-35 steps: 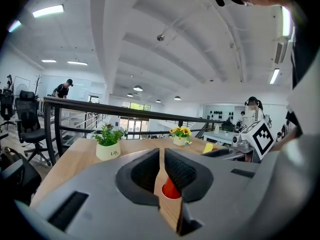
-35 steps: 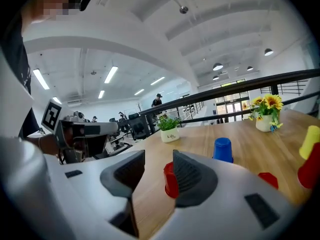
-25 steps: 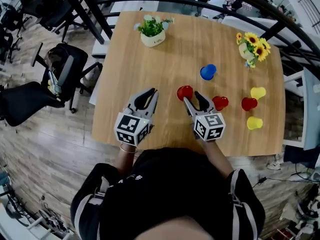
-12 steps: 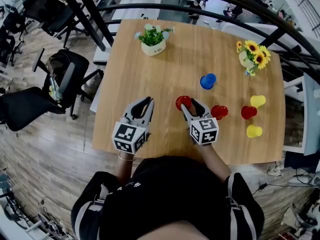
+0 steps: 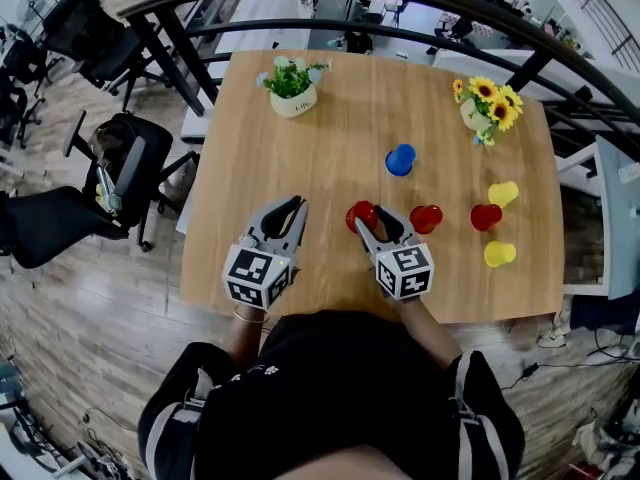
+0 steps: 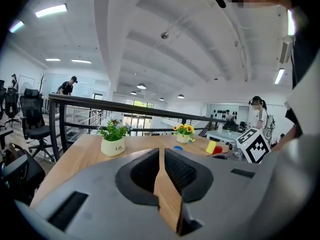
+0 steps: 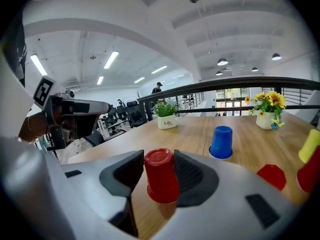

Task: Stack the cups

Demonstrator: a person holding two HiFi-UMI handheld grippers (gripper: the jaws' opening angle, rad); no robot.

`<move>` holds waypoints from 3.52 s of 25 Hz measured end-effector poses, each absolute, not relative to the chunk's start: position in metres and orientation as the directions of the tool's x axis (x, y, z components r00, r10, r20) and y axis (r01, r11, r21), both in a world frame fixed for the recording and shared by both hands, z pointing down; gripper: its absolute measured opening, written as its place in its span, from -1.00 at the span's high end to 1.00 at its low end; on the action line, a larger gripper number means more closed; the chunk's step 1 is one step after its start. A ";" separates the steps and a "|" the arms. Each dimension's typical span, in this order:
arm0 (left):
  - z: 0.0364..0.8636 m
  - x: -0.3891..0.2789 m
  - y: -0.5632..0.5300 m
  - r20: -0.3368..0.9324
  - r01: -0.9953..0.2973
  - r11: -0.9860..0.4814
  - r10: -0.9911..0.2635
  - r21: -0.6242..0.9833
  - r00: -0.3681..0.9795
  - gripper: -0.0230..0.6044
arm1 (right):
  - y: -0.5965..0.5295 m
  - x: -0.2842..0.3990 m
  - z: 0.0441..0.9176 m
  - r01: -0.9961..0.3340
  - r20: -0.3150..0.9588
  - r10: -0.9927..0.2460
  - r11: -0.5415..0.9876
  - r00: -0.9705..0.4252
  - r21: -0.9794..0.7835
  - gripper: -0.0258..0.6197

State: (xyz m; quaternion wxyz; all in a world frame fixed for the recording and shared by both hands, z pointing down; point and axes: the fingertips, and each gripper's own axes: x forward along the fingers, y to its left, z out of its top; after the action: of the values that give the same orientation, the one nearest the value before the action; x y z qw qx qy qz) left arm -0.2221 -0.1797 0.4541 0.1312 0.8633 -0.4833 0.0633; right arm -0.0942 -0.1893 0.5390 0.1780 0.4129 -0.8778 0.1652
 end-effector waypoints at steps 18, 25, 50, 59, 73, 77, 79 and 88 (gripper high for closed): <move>0.446 -0.154 -0.162 0.229 -0.770 -0.625 -0.737 0.130 0.637 0.86 | -0.113 -0.067 0.546 -0.788 0.479 -0.650 0.594 -0.590 -0.164 0.34; 0.448 -0.145 -0.158 0.242 -0.761 -0.637 -0.725 0.120 0.645 0.86 | -0.107 -0.074 0.559 -0.779 0.494 -0.634 0.606 -0.595 -0.160 0.34; 0.436 -0.155 -0.153 0.230 -0.805 -0.586 -0.774 0.091 0.590 0.86 | -0.173 0.065 0.515 -0.950 0.386 -0.869 0.303 -0.310 -0.080 0.11; 0.437 -0.161 -0.142 0.245 -0.837 -0.538 -0.802 0.101 0.545 0.86 | -0.188 0.069 0.545 -0.950 0.462 -0.835 0.308 -0.298 -0.057 0.11; 0.439 -0.168 -0.132 0.267 -0.868 -0.489 -0.828 0.086 0.493 0.86 | -0.208 0.076 0.568 -0.951 0.526 -0.801 0.304 -0.285 -0.052 0.25; 0.439 -0.170 -0.130 0.267 -0.864 -0.497 -0.825 0.081 0.499 0.86 | -0.198 0.074 0.562 -0.953 0.508 -0.811 0.295 -0.289 -0.072 0.26; 0.439 -0.168 -0.131 0.267 -0.858 -0.507 -0.819 0.079 0.508 0.86 | -0.190 0.073 0.559 -0.950 0.503 -0.811 0.300 -0.300 -0.084 0.26; 0.441 -0.152 -0.137 0.262 -0.819 -0.568 -0.781 0.078 0.566 0.86 | -0.149 0.048 0.551 -0.926 0.501 -0.784 0.361 -0.366 -0.111 0.26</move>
State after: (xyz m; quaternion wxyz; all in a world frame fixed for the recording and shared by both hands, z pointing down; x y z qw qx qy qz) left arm -0.1525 -0.1371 0.4414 0.0959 0.8798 -0.4548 0.0995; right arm 0.0480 -0.1490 0.5509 0.1850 0.5318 -0.8039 0.1917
